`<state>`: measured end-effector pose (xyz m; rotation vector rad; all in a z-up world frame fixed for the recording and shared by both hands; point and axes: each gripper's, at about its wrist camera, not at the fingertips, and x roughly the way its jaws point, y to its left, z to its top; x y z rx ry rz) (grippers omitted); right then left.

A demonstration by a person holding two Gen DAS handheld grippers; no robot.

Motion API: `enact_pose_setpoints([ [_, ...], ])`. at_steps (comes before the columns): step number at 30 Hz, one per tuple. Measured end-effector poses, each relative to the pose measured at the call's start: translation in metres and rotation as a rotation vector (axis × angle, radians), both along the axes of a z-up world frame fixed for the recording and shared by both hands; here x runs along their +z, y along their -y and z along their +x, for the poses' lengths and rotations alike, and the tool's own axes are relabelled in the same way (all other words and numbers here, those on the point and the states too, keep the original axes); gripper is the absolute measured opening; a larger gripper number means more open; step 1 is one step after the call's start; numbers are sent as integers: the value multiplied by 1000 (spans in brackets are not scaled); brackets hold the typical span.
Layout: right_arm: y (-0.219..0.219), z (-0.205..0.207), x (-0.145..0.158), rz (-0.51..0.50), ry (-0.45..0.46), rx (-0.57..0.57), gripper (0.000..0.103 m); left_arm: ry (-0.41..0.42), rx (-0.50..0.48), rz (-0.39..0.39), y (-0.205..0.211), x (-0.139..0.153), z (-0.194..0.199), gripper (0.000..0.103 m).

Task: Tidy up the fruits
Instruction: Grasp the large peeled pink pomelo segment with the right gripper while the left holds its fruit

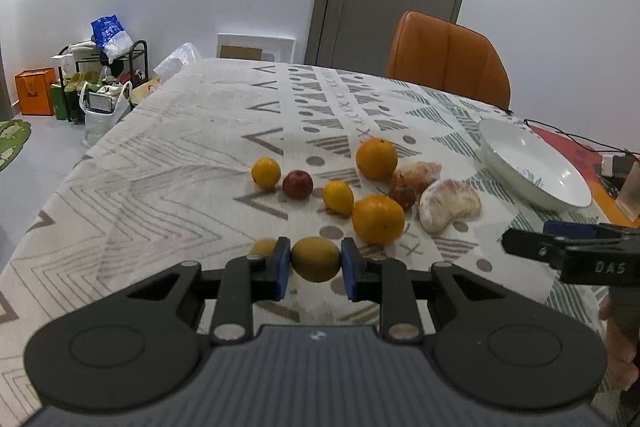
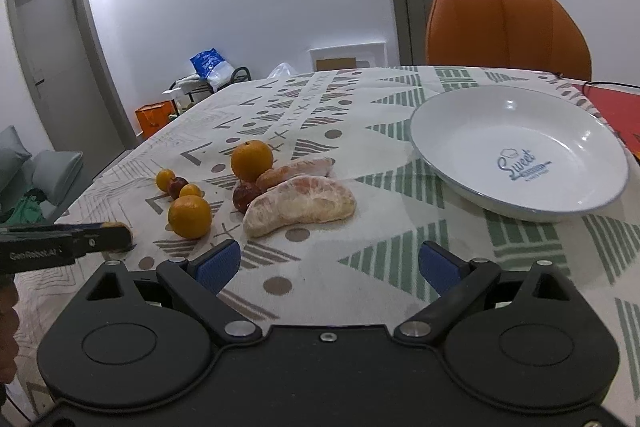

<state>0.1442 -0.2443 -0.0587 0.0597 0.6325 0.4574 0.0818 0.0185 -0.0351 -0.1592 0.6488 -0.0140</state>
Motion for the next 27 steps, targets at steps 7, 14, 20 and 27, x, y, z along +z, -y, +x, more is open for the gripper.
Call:
enact_pose_setpoints([
  [7,-14,17,-4,-16,-21,22,96,14,9,-4,-5,6,9,25],
  [14,-31,34,-8,-72,-47,43,98,12,13,-17,-11,6,19,25],
  [20,-46,46,-9,-131,-34,54,103,9,25,-17,-18,5,24,25],
  [27,-55,55,-10,-144,-33,73,103,-4,55,-35,-29,0,27,25],
])
